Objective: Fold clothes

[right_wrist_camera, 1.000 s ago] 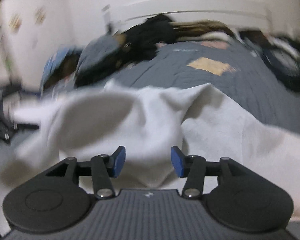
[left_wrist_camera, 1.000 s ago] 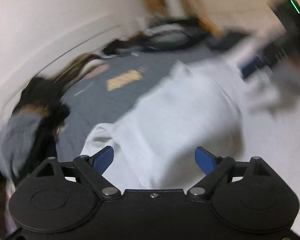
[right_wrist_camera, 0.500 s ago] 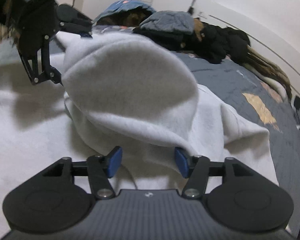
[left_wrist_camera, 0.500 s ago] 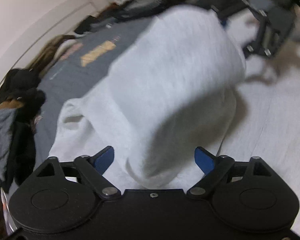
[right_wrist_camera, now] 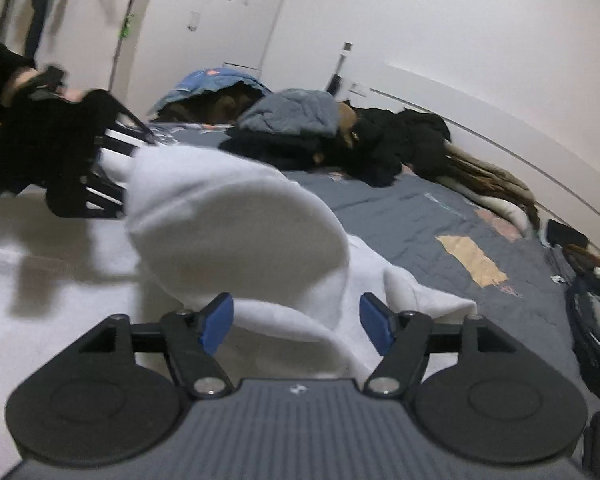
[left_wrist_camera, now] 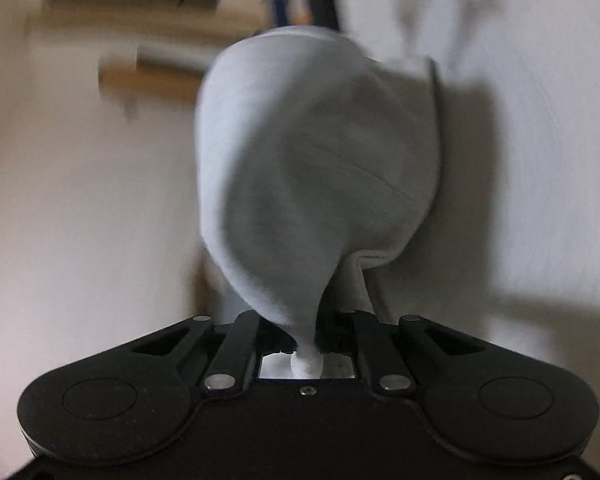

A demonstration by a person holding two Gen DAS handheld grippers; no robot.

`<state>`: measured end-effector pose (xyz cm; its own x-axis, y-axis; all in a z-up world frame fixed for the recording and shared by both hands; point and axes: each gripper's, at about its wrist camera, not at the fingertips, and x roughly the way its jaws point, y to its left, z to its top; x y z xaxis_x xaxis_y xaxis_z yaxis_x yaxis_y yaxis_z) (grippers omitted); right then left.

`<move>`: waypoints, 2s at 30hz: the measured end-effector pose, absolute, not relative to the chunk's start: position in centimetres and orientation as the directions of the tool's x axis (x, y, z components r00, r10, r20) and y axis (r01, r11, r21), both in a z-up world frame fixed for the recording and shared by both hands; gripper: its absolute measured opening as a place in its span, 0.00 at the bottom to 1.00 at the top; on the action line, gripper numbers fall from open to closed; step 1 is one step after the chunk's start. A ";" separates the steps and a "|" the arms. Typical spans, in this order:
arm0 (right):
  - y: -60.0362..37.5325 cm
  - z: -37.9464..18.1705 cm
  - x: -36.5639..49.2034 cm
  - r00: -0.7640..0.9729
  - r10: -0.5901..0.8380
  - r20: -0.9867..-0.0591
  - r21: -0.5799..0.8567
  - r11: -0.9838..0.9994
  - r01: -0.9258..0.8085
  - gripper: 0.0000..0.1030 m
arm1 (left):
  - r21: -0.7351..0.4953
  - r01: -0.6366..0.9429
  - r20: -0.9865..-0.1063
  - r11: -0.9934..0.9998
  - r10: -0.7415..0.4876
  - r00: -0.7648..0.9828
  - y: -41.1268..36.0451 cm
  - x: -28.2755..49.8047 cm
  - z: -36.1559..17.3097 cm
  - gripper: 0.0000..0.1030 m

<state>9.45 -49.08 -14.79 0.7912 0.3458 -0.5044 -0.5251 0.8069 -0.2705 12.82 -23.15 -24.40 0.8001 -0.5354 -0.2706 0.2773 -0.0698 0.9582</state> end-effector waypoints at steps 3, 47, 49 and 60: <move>-48.4 -16.4 10.5 0.740 0.335 -0.583 -0.254 0.790 -0.558 0.68 | 0.924 0.358 -0.375 -0.132 -0.490 0.787 -22.7 12.6 -25.9 0.08; -51.0 -13.0 6.8 0.705 0.291 -0.647 -0.305 0.749 -0.589 0.54 | 0.429 0.865 -0.728 0.259 -0.468 0.501 -20.6 10.1 -15.9 0.63; -52.6 -11.6 6.0 0.722 0.320 -0.614 -0.152 0.849 -0.505 0.60 | 0.366 0.850 -0.687 0.378 -0.507 0.521 -19.3 10.5 -13.8 0.66; -52.7 -9.8 -1.4 0.962 0.065 -0.266 0.290 0.957 0.016 0.89 | 0.034 0.613 -0.406 0.789 -0.549 0.730 -22.1 9.9 -8.7 0.89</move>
